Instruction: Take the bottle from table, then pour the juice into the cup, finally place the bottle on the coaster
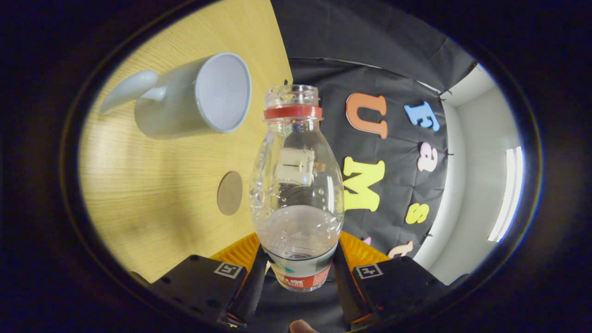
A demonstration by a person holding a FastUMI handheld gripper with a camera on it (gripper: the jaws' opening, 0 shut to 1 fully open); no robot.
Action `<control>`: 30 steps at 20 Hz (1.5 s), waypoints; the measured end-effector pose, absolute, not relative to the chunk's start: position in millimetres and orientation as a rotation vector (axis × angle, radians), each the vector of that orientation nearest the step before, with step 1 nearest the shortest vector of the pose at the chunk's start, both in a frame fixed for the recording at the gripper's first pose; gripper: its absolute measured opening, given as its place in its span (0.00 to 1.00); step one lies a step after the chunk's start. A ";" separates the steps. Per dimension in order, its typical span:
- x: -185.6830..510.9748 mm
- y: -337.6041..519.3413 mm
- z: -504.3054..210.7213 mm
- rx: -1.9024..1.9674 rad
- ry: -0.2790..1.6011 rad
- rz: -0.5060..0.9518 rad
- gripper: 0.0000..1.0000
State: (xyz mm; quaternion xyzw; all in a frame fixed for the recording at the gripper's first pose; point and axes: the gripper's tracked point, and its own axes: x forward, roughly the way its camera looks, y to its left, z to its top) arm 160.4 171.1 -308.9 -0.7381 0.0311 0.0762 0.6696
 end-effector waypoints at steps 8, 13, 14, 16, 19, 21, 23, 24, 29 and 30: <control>165.3 171.7 -307.0 -1.719 0.066 0.169 0.74; 165.0 171.0 -302.6 -1.744 0.063 0.161 0.74; 165.7 170.9 -301.9 -1.749 0.062 0.162 0.74; 169.2 169.3 -300.1 -1.753 0.066 0.155 0.74; 171.5 167.9 -298.6 -1.757 0.069 0.148 0.74; 172.3 168.3 -296.3 -1.766 0.065 0.145 0.74; 173.6 168.3 -294.9 -1.774 0.060 0.142 0.74; 174.4 168.1 -294.2 -1.778 0.059 0.141 0.74; 172.6 167.7 -288.2 -1.789 0.052 0.135 0.74; 175.9 168.3 -287.8 -1.793 0.050 0.134 0.74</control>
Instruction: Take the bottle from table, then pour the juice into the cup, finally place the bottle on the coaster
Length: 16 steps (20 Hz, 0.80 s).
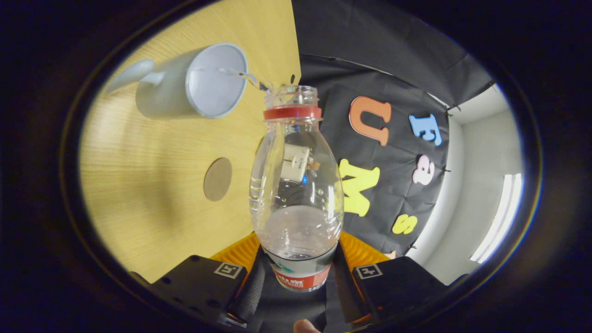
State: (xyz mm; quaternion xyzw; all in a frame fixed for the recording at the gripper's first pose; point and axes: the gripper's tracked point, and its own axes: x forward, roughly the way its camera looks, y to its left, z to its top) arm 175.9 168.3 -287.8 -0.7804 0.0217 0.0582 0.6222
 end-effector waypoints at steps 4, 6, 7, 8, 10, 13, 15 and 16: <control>178.5 168.6 -284.5 -1.804 0.042 0.131 0.74; 179.4 168.4 -283.2 -1.810 0.040 0.129 0.74; 179.5 168.5 -281.5 -1.814 0.040 0.126 0.74; 179.8 168.7 -281.0 -1.818 0.037 0.128 0.74; 180.4 168.1 -278.5 -1.828 0.036 0.125 0.74; 181.1 166.7 -274.8 -1.841 0.034 0.122 0.74; 181.4 167.5 -273.3 -1.845 0.030 0.122 0.74; 182.4 167.7 -272.9 -1.849 0.029 0.123 0.74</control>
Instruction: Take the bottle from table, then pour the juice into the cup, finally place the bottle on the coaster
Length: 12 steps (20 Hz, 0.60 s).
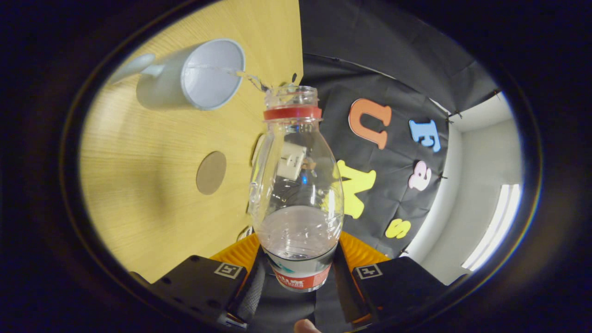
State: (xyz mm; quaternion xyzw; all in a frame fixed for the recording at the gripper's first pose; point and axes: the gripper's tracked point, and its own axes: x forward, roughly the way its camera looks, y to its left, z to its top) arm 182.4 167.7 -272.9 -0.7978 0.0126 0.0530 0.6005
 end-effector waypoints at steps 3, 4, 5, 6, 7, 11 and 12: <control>182.7 169.1 -270.5 -1.859 0.025 0.124 0.74; 183.7 169.9 -270.5 -1.863 0.024 0.125 0.74; 182.8 170.2 -269.3 -1.866 0.023 0.125 0.74; 183.6 170.1 -269.3 -1.868 0.022 0.125 0.74; 183.1 169.9 -268.9 -1.869 0.022 0.125 0.74; 183.2 169.4 -267.4 -1.884 0.020 0.126 0.74; 183.9 168.9 -267.1 -1.886 0.020 0.126 0.74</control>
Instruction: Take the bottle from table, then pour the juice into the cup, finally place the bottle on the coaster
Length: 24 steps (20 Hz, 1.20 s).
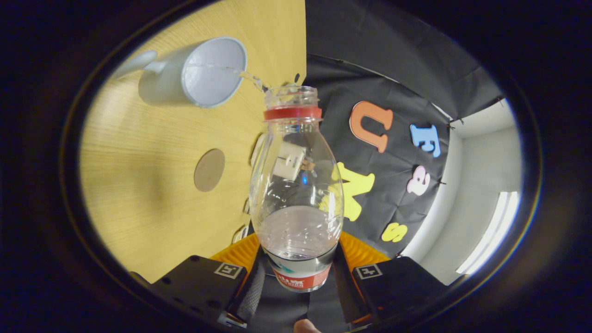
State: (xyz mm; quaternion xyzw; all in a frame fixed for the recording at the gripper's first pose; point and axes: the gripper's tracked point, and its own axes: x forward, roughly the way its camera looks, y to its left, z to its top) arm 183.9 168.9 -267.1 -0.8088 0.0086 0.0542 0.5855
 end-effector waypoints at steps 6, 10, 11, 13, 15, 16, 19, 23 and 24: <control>184.5 171.2 -261.9 -1.927 0.009 0.128 0.74; 185.0 173.8 -255.9 -1.943 0.003 0.126 0.74; 183.7 175.1 -254.1 -1.946 0.000 0.127 0.74; 184.1 175.7 -251.4 -1.952 -0.005 0.126 0.74; 184.4 176.5 -250.6 -1.958 -0.006 0.126 0.74; 185.5 176.4 -250.2 -1.962 -0.007 0.126 0.74; 185.3 177.1 -247.6 -1.970 -0.010 0.124 0.74; 186.3 179.6 -246.0 -1.984 -0.016 0.127 0.74; 186.2 180.8 -245.7 -1.988 -0.019 0.129 0.74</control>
